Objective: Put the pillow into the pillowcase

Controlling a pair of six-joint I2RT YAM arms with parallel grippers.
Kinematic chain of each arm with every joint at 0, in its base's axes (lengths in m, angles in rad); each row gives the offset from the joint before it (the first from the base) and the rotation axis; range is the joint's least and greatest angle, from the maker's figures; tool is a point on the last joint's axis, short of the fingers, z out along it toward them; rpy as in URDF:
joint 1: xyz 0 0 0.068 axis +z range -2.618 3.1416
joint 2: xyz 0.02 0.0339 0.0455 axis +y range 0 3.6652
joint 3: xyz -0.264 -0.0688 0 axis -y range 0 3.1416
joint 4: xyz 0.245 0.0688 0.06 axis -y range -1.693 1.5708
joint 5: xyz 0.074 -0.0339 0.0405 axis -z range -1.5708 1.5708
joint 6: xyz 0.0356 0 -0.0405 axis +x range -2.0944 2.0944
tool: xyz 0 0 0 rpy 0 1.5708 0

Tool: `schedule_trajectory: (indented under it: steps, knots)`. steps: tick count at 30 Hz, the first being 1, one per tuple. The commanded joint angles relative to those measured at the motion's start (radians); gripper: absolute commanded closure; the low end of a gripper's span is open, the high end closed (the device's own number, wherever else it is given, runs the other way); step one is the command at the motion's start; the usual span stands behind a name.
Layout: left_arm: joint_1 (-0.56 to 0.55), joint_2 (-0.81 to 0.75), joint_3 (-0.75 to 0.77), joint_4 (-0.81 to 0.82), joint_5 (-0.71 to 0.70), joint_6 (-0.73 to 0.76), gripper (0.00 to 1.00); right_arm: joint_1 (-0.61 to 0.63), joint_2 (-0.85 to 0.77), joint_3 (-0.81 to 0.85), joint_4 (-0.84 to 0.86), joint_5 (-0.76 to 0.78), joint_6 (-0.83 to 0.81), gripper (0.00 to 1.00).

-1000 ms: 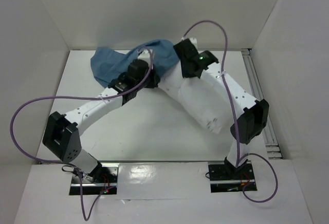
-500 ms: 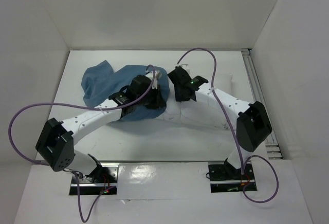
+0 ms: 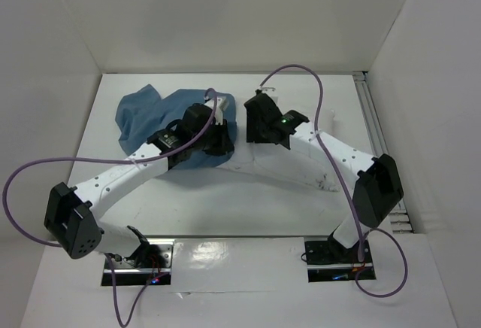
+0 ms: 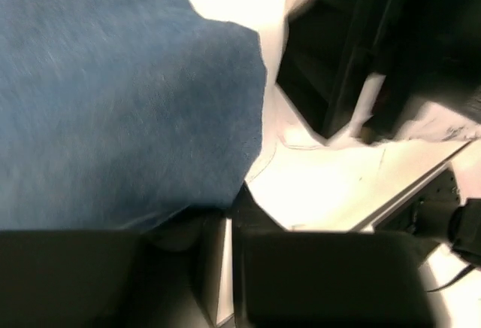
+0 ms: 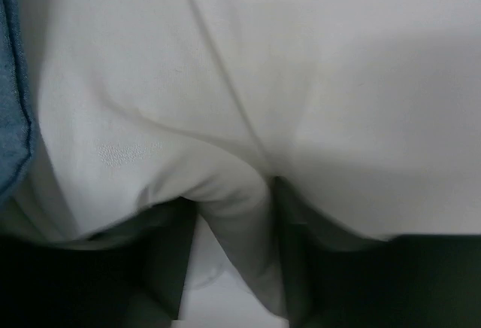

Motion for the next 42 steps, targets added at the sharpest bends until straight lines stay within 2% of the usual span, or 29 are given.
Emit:
schedule_trajectory:
  steps: [1,2,3,6,11,12,14,15,17,18,19,20,23,27,29,32,36,37,39,41,42]
  knots:
    - [-0.011,-0.037,0.093,-0.036,-0.006,0.051,0.77,0.048,-0.102,0.044,-0.063,0.03,0.03,0.41]
    - [-0.011,-0.054,0.108,-0.059,-0.022,0.067,0.65,0.048,-0.132,0.044,-0.113,0.065,0.039,0.29]
    - [-0.011,-0.065,0.131,-0.09,-0.058,0.079,0.61,0.048,-0.162,0.044,-0.136,0.094,0.048,0.17]
    - [-0.011,-0.075,0.245,-0.21,-0.108,0.12,0.47,-0.038,-0.278,0.032,-0.199,0.13,0.06,0.08]
    - [0.003,-0.014,0.398,-0.266,-0.153,0.13,0.45,-0.26,-0.377,-0.019,-0.199,0.119,0.016,0.05]
    - [0.003,0.021,0.415,-0.267,-0.173,0.112,0.44,-0.349,-0.377,-0.019,-0.19,0.057,-0.001,0.05]
    - [0.026,0.07,0.476,-0.267,-0.237,0.111,0.42,-0.438,-0.361,-0.028,-0.181,-0.031,-0.05,0.04]
    - [0.026,0.104,0.504,-0.292,-0.275,0.099,0.4,-0.516,-0.349,-0.028,-0.169,-0.124,-0.067,0.02]
    - [0.026,0.226,0.615,-0.322,-0.38,0.099,0.27,-0.573,-0.308,-0.028,-0.16,-0.195,-0.101,0.01]
    - [0.026,0.274,0.663,-0.351,-0.416,0.099,0.27,-0.61,-0.295,-0.028,-0.159,-0.25,-0.11,0.01]
    - [0.026,0.367,0.711,-0.404,-0.485,0.09,0.25,-0.62,-0.286,-0.039,-0.159,-0.264,-0.11,0.01]
    - [0.026,0.409,0.789,-0.423,-0.51,0.09,0.23,-0.62,-0.286,-0.054,-0.15,-0.275,-0.122,0.01]
    - [0.026,0.544,0.899,-0.457,-0.562,0.104,0.23,-0.629,-0.286,-0.085,-0.13,-0.293,-0.122,0.01]
    - [0.026,0.68,1.01,-0.553,-0.671,0.104,0.22,-0.638,-0.286,-0.146,-0.109,-0.307,-0.133,0.01]
    - [0.026,0.704,1.01,-0.57,-0.729,0.104,0.22,-0.638,-0.275,-0.165,-0.109,-0.316,-0.133,0.01]
    - [0.026,0.713,0.99,-0.598,-0.756,0.085,0.28,-0.638,-0.275,-0.218,-0.075,-0.375,-0.142,0.01]
    - [0.063,0.678,0.937,-0.607,-0.734,0.075,0.43,-0.638,-0.246,-0.272,-0.052,-0.431,-0.142,0.01]
    - [0.077,0.669,0.92,-0.607,-0.734,0.075,0.56,-0.638,-0.246,-0.286,-0.043,-0.432,-0.142,0.01]
    - [0.086,0.64,0.909,-0.607,-0.692,0.075,0.67,-0.638,-0.246,-0.298,-0.031,-0.432,-0.142,0.01]
    - [0.086,0.626,0.909,-0.607,-0.682,0.097,0.86,-0.638,-0.257,-0.298,-0.031,-0.432,-0.142,0.01]
    - [0.086,0.626,0.909,-0.598,-0.682,0.108,0.92,-0.638,-0.257,-0.298,-0.031,-0.421,-0.142,0.01]
